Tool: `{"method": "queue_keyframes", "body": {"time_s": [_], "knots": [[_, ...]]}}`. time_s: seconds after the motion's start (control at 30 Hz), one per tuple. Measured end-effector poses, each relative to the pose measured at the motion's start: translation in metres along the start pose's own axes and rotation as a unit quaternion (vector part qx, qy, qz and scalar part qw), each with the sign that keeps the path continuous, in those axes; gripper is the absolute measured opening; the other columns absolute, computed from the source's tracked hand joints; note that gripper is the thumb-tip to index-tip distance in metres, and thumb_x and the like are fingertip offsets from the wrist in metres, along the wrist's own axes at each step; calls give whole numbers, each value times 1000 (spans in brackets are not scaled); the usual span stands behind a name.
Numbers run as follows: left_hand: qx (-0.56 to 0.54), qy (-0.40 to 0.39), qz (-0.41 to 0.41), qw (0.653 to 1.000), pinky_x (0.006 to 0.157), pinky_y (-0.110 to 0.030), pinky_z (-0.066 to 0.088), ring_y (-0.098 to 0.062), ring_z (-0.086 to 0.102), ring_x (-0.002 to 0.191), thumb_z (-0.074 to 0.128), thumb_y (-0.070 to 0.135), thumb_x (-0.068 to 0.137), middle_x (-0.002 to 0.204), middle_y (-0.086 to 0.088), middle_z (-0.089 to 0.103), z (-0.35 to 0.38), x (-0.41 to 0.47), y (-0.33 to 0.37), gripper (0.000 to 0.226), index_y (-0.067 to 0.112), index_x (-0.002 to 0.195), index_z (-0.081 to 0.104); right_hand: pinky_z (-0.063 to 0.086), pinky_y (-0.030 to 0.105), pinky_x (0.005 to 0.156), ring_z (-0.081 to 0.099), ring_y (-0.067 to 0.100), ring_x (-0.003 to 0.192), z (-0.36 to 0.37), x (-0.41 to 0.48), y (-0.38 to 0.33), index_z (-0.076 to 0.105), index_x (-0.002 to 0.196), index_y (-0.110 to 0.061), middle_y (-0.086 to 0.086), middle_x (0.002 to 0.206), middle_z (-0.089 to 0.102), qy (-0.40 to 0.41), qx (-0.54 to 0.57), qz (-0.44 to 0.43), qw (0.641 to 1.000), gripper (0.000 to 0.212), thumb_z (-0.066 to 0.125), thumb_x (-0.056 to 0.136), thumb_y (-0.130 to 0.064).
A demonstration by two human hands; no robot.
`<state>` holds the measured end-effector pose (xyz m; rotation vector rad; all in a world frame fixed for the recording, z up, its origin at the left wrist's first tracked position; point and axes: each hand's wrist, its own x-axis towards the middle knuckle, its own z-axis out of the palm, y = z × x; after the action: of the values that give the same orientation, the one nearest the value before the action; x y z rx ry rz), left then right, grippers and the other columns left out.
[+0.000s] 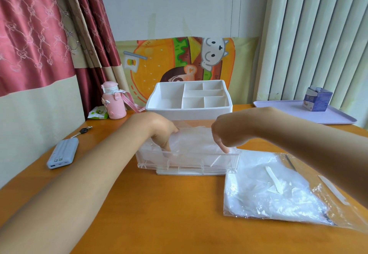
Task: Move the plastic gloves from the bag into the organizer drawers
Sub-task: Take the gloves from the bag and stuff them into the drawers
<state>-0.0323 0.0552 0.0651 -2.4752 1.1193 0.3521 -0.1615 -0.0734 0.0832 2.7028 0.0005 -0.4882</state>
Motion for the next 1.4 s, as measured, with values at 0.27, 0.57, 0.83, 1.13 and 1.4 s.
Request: {"method": "queue_keyframes", "body": {"time_s": [0.27, 0.57, 0.83, 1.13, 1.4], "knots": [[-151, 93, 12, 984, 107, -32, 38, -16, 44, 132, 69, 45, 83, 147, 6, 44, -10, -41, -7, 72, 28, 146, 38, 51, 34, 88, 65, 17, 96, 1, -27, 27, 75, 88, -35, -8, 105, 71, 219, 189, -29, 957, 52, 39, 86, 2], [-375, 430, 178, 802, 65, -14, 48, -1, 61, 70, 70, 36, 85, 69, 11, 66, 5, -86, 85, 22, 18, 73, 67, 48, 14, 68, 65, -1, 66, 76, -101, 60, 72, 79, -23, -12, 68, 70, 363, 413, 51, 834, 25, 59, 83, -44], [-327, 273, 271, 863, 81, -34, 49, -14, 60, 88, 59, 34, 92, 91, 4, 68, 48, -27, 197, 23, 12, 84, 65, 50, 31, 65, 65, 20, 74, 187, -73, 98, 67, 69, -29, -6, 71, 68, 172, 433, 261, 845, 20, 62, 89, -31], [-294, 227, 176, 912, 118, -33, 12, -19, 19, 146, 46, 43, 98, 157, -6, 25, 82, 69, 219, 59, 14, 148, 34, 49, 32, 72, 62, 22, 72, 234, -29, 112, 61, 84, -3, 11, 90, 69, 20, 505, 420, 753, 59, 58, 82, -62], [-267, 154, 121, 944, 118, -41, -11, -20, -9, 149, 22, 61, 97, 162, -3, -4, 107, 100, 216, 71, 21, 155, 8, 37, 26, 61, 50, 16, 65, 251, -40, 114, 74, 77, -8, 4, 69, 63, 125, 595, 322, 726, 33, 67, 86, -39]]}}
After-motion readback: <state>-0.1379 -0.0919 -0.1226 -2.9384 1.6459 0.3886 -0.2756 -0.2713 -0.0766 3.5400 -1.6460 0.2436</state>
